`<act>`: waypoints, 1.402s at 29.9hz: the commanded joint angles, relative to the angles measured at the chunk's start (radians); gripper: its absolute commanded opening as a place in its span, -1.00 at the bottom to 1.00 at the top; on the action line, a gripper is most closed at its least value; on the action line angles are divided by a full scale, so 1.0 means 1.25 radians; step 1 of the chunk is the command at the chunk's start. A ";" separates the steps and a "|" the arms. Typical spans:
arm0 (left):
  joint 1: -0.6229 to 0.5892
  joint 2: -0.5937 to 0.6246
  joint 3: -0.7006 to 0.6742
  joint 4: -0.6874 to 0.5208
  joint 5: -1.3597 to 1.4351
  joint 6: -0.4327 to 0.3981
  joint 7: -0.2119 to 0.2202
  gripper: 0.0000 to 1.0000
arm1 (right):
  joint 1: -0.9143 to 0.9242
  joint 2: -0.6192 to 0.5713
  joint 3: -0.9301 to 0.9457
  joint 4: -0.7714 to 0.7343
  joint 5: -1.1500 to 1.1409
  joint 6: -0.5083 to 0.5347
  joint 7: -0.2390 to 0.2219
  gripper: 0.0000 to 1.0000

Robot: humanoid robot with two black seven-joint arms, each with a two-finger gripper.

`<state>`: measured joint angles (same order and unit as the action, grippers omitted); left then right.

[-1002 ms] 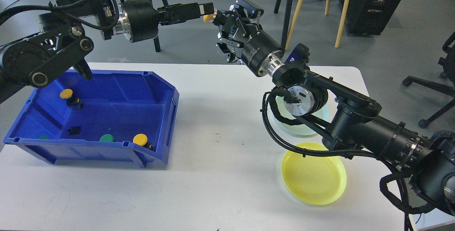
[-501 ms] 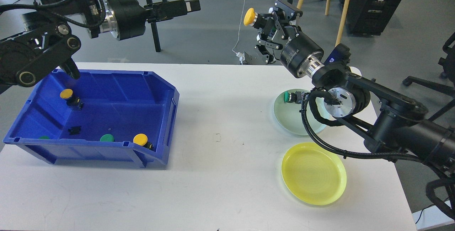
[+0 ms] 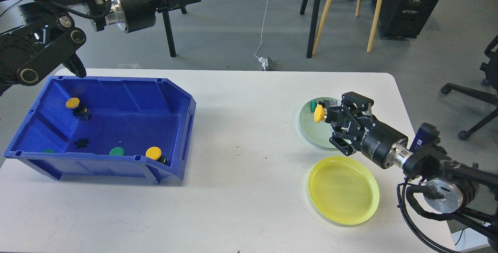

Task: Pass button and place on color plate
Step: 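Carry the yellow button to the yellow plate and lower it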

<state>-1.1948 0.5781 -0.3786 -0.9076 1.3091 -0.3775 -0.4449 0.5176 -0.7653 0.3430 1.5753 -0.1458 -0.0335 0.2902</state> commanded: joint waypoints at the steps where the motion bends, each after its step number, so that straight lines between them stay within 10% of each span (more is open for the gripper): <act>1: -0.015 -0.001 0.000 0.012 -0.001 0.000 -0.001 0.99 | -0.074 -0.027 -0.002 0.005 -0.034 0.001 -0.001 -0.55; 13: -0.047 -0.044 0.000 0.046 -0.001 0.003 -0.001 0.99 | -0.194 -0.043 -0.025 -0.068 -0.104 0.000 -0.005 -0.51; 24: -0.052 -0.045 0.000 0.047 -0.001 0.001 -0.001 0.99 | -0.165 0.001 -0.058 -0.141 -0.103 -0.004 -0.006 0.05; 42: -0.063 -0.044 0.002 0.047 -0.001 -0.004 -0.001 0.99 | -0.155 -0.045 -0.057 -0.059 -0.103 0.001 -0.006 0.38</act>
<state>-1.2719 0.5240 -0.3758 -0.8486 1.3085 -0.3811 -0.4464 0.3257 -0.7988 0.2716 1.4825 -0.2746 -0.0352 0.2807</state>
